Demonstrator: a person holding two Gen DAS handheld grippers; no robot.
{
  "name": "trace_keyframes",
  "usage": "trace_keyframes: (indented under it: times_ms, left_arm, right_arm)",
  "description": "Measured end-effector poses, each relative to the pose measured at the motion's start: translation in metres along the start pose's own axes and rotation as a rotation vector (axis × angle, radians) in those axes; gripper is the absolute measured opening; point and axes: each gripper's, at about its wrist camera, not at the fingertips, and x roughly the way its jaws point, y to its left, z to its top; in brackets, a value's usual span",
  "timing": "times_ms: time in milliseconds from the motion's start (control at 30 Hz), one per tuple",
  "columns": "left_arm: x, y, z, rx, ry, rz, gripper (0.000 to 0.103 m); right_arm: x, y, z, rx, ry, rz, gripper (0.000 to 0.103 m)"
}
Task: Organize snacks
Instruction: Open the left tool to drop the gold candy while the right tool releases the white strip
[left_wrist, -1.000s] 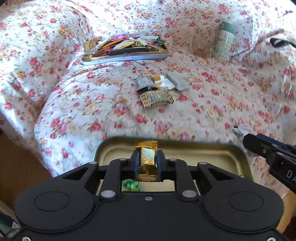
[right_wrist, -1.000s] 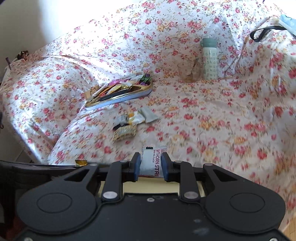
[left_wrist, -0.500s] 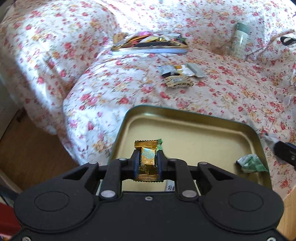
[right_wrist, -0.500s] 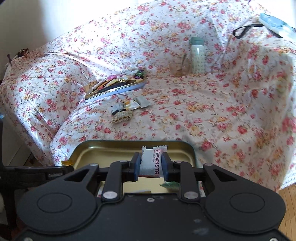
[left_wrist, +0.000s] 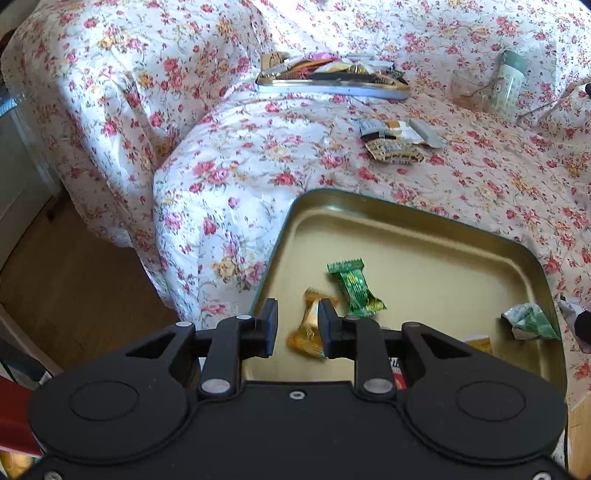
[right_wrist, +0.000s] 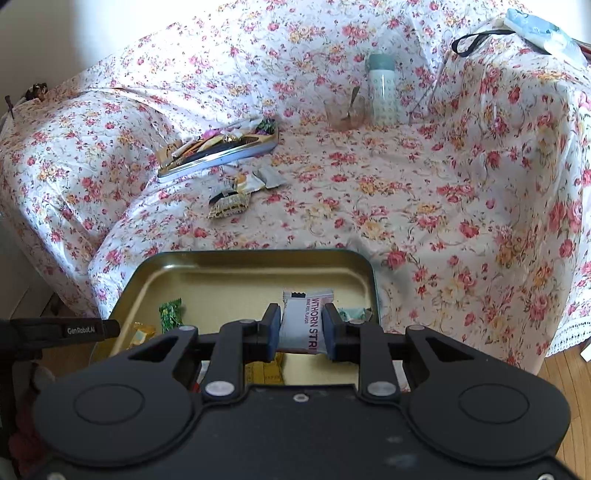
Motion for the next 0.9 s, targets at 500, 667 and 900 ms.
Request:
trace_keyframes:
  times_ms: [500, 667, 900]
  left_arm:
    - [0.003, -0.010, -0.009, 0.042, 0.034, 0.001, 0.034]
    - [0.003, -0.012, -0.010, 0.054, 0.039, -0.002, 0.034]
    - [0.004, -0.016, -0.013, 0.082, 0.052, -0.003, 0.034]
  right_arm:
    - [0.003, 0.001, 0.000, 0.002, 0.034, 0.008, 0.027]
    - [0.005, 0.001, -0.001, -0.013, 0.046, 0.013, 0.027]
    - [0.007, 0.001, -0.002, -0.023, 0.065, 0.020, 0.028]
